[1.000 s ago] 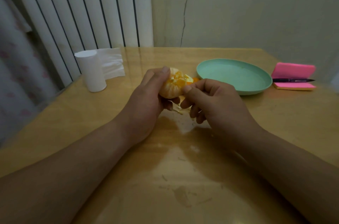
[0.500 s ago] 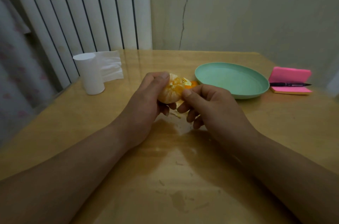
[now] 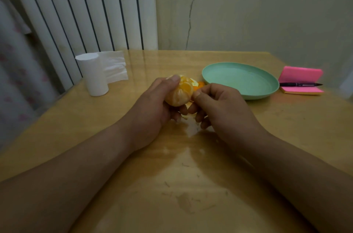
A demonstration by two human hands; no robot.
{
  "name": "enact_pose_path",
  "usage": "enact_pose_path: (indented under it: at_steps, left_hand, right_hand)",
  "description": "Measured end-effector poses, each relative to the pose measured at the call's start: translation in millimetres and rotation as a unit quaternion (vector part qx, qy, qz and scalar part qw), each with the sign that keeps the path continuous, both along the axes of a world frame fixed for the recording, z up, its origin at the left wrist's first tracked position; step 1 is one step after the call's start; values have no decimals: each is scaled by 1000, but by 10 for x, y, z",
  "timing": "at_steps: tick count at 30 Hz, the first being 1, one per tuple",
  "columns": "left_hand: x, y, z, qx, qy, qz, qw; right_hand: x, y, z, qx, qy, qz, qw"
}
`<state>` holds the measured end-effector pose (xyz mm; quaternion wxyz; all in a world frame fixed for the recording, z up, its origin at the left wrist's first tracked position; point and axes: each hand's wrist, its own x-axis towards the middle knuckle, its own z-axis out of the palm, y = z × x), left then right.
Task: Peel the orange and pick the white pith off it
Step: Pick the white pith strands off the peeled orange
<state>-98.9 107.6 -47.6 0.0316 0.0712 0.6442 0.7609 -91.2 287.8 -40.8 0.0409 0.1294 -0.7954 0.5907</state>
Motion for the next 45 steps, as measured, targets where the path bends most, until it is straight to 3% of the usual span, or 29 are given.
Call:
enact_pose_path:
  at_steps: [11, 17, 23, 33, 45]
  left_hand:
    - [88, -35, 110, 81, -68, -72, 992]
    - [166, -49, 155, 197, -79, -94, 973]
    - [181, -103, 165, 152, -63, -105, 981]
    - [154, -181, 127, 164, -40, -119, 978]
    - [105, -136, 93, 18, -2, -17, 1000]
  right_hand:
    - [48, -28, 10, -50, 62, 18, 997]
    - [81, -23, 44, -48, 123, -1, 991]
    - [75, 4, 64, -17, 180, -23, 983]
    - [59, 43, 70, 52, 234, -40, 970]
    - [38, 87, 120, 297, 366, -91, 877]
